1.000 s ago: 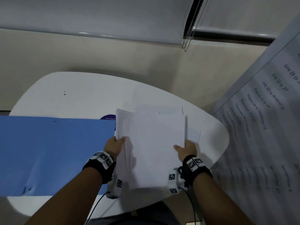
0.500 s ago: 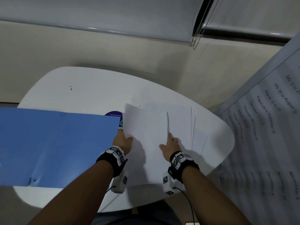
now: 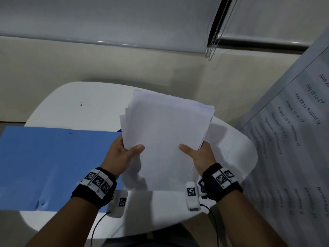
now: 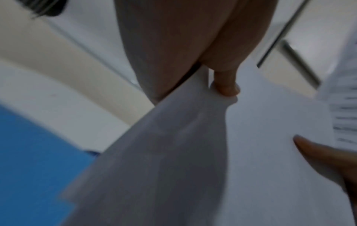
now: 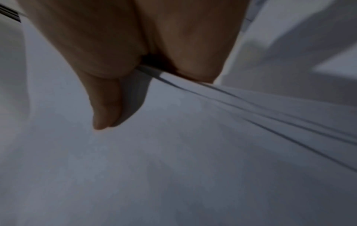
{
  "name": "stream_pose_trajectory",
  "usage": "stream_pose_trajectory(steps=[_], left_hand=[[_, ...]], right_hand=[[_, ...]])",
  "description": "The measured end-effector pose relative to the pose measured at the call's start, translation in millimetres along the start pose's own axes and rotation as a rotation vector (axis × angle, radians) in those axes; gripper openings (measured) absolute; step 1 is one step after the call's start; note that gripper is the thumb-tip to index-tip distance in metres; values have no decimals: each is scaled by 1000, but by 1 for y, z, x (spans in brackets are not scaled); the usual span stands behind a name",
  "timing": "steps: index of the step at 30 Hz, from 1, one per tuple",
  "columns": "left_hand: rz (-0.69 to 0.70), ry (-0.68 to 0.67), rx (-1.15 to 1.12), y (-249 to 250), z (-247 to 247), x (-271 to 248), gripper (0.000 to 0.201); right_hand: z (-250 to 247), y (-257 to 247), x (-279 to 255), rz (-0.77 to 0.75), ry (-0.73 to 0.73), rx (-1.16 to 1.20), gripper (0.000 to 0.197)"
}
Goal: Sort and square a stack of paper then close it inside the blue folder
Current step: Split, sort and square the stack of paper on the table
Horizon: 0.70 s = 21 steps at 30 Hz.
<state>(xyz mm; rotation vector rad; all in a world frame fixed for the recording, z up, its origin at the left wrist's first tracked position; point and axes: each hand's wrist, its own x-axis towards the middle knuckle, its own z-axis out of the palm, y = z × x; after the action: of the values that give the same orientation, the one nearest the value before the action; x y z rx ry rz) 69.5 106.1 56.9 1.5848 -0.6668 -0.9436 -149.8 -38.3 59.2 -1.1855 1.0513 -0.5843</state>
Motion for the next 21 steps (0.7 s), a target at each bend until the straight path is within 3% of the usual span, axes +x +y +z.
stream_pose_trajectory(steps=[2, 6, 9, 12, 15, 17, 21], left_hand=[[54, 75, 115, 12, 2, 5, 45], [166, 106, 143, 27, 20, 13, 23], [115, 106, 91, 17, 31, 20, 27], [44, 79, 45, 4, 37, 23, 50], [65, 45, -87, 14, 44, 21, 61], [63, 23, -192, 24, 50, 21, 68], [94, 110, -283, 43, 59, 21, 56]], right_hand=[[0, -18, -7, -106, 28, 18, 22], [-6, -32, -11, -252, 108, 24, 22], [-9, -24, -9, -232, 134, -16, 22], [-13, -16, -9, -191, 158, -29, 26], [-14, -24, -12, -247, 194, 23, 43], [-10, -31, -14, -304, 203, 78, 43], [-4, -44, -16, -399, 257, 123, 36]])
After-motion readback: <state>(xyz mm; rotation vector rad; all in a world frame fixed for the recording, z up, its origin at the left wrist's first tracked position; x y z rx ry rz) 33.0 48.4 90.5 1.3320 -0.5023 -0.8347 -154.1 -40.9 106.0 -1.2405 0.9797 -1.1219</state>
